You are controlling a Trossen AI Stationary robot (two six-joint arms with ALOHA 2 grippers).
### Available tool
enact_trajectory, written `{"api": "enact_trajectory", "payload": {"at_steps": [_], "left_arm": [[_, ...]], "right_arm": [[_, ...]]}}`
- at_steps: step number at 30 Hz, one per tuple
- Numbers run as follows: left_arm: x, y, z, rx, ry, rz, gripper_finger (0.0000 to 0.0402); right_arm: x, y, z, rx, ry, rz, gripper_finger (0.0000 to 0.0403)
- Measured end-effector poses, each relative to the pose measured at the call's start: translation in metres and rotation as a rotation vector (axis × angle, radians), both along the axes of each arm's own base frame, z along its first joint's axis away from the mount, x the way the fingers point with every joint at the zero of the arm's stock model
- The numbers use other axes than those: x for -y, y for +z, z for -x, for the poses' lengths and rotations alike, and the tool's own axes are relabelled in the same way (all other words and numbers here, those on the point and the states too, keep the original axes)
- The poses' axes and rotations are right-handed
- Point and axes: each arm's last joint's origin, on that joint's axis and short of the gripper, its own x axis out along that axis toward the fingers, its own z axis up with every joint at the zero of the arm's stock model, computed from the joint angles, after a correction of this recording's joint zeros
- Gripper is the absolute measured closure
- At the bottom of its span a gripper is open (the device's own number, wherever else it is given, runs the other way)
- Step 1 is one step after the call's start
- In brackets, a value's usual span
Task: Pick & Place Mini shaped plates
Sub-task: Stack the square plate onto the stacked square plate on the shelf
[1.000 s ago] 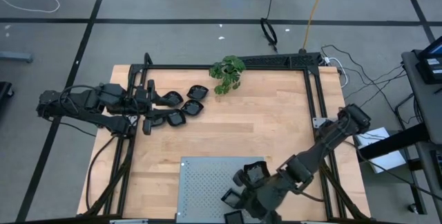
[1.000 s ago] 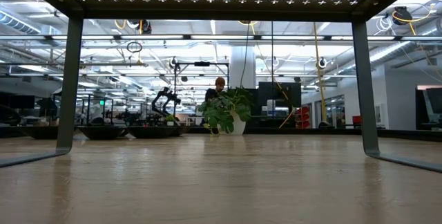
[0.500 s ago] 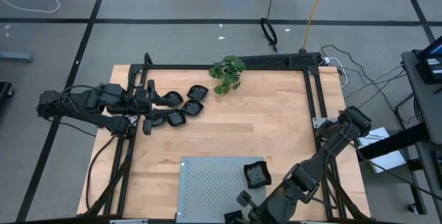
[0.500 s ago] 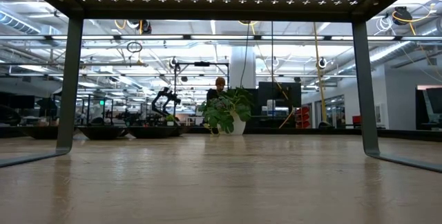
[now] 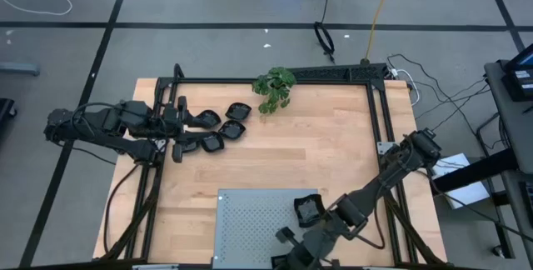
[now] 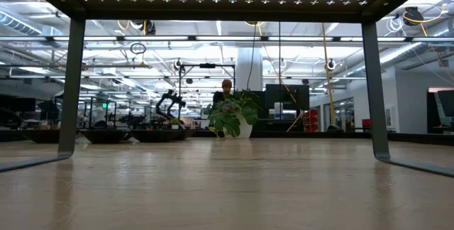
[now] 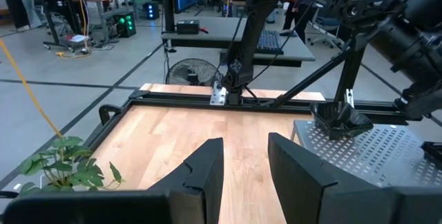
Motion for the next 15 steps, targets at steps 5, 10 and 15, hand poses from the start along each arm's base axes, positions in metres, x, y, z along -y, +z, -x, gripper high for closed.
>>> {"api": "enact_trajectory", "payload": {"at_steps": [5,10,15], "left_arm": [[0.0,0.0,0.0,-0.001,0.0,0.0,0.0282],[0.0,0.0,0.0,-0.001,0.001,0.0,0.0282],[0.0,0.0,0.0,0.0,0.0,0.0,0.0282]], "right_arm": [[0.001,-0.002,0.0,-0.019,-0.002,0.016,0.0399],[0.008,-0.009,-0.004,-0.035,-0.027,0.035,0.0399],[0.013,-0.011,-0.007,-0.046,-0.04,0.043,0.0399]]}}
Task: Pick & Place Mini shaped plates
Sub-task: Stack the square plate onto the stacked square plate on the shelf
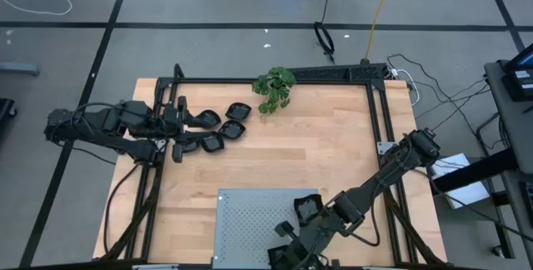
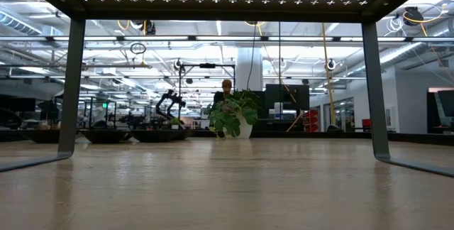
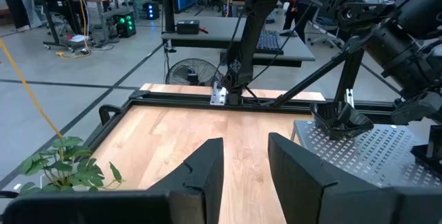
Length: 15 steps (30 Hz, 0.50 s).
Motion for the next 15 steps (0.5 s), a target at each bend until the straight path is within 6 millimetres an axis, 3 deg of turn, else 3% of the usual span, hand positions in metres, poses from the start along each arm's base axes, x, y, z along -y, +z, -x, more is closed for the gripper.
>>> {"api": "enact_trajectory", "payload": {"at_steps": [15], "left_arm": [[0.0001,-0.0001,-0.0001,0.0,0.0,0.0,0.0282]], "right_arm": [[0.0024,-0.0008,0.0016,0.127,0.114,0.132,0.0399]]}}
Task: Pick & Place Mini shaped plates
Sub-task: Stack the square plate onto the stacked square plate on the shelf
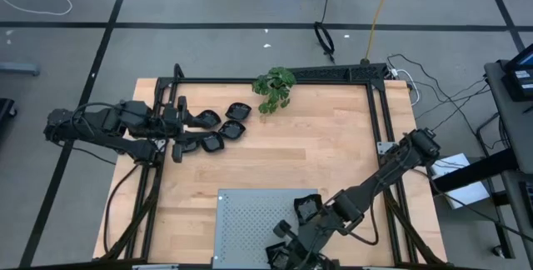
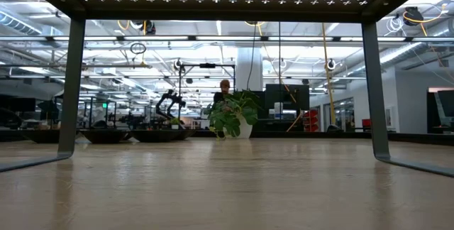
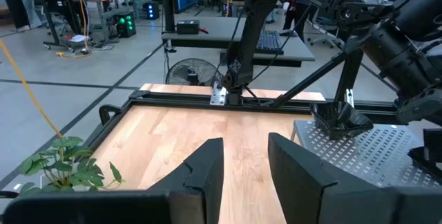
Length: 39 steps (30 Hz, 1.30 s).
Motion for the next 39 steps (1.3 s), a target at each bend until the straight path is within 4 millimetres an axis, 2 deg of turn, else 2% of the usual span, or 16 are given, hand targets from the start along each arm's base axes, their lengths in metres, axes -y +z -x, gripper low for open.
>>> {"api": "enact_trajectory", "payload": {"at_steps": [10,21,33,39], "left_arm": [[0.0,0.0,0.0,0.0,0.0,0.0,0.0282],[0.0,0.0,0.0,0.0,0.0,0.0,0.0282],[0.0,0.0,0.0,0.0,0.0,0.0,0.0282],[0.0,0.0,0.0,0.0,0.0,0.0,0.0282]], "right_arm": [[0.006,-0.005,0.002,0.048,0.02,0.141,0.0399],[0.005,-0.004,0.001,0.119,0.029,0.201,0.0399],[0.002,-0.004,0.004,0.191,0.0,0.294,0.0399],[-0.004,0.004,0.012,0.252,0.003,0.321,0.0399]]}}
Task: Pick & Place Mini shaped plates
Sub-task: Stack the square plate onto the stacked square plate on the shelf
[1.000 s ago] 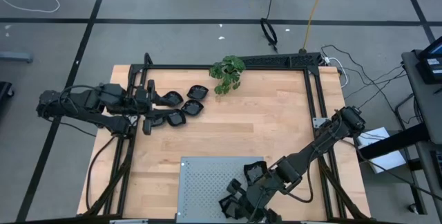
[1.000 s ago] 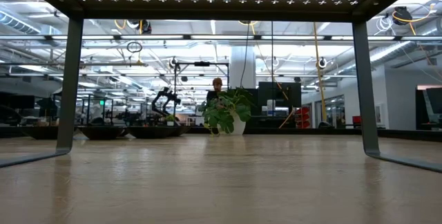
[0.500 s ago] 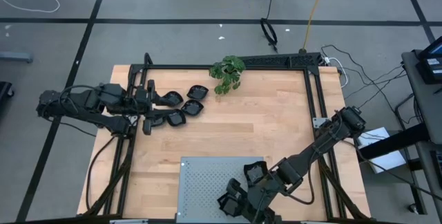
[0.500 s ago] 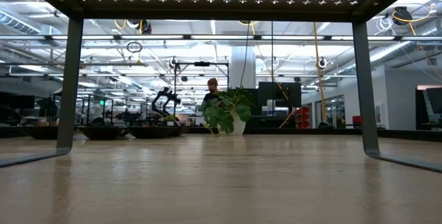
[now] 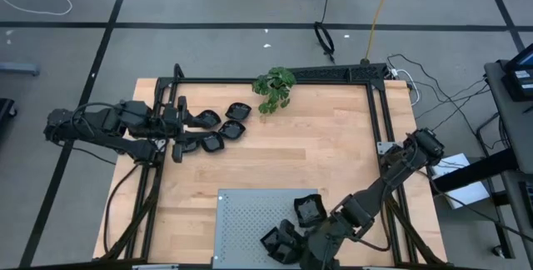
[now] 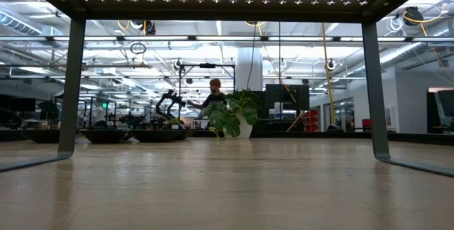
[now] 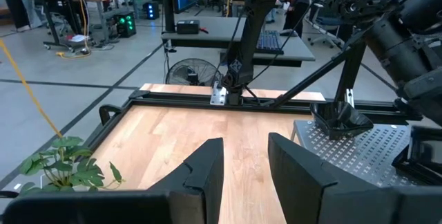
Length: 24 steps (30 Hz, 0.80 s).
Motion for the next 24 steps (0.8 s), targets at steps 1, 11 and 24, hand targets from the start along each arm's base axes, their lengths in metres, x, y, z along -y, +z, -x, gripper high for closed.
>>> {"api": "enact_trajectory", "payload": {"at_steps": [1,11,24], "left_arm": [[0.0,0.0,0.0,0.001,0.0,0.0,0.0282],[0.0,0.0,0.0,0.0,0.0,0.0,0.0282],[0.0,0.0,0.0,0.001,0.0,0.0,0.0282]], "right_arm": [[-0.001,0.001,0.001,0.008,0.005,-0.001,0.0399],[0.001,0.019,0.005,0.128,-0.084,0.002,0.0399],[0.011,0.016,0.0,0.052,-0.191,-0.037,0.0399]]}}
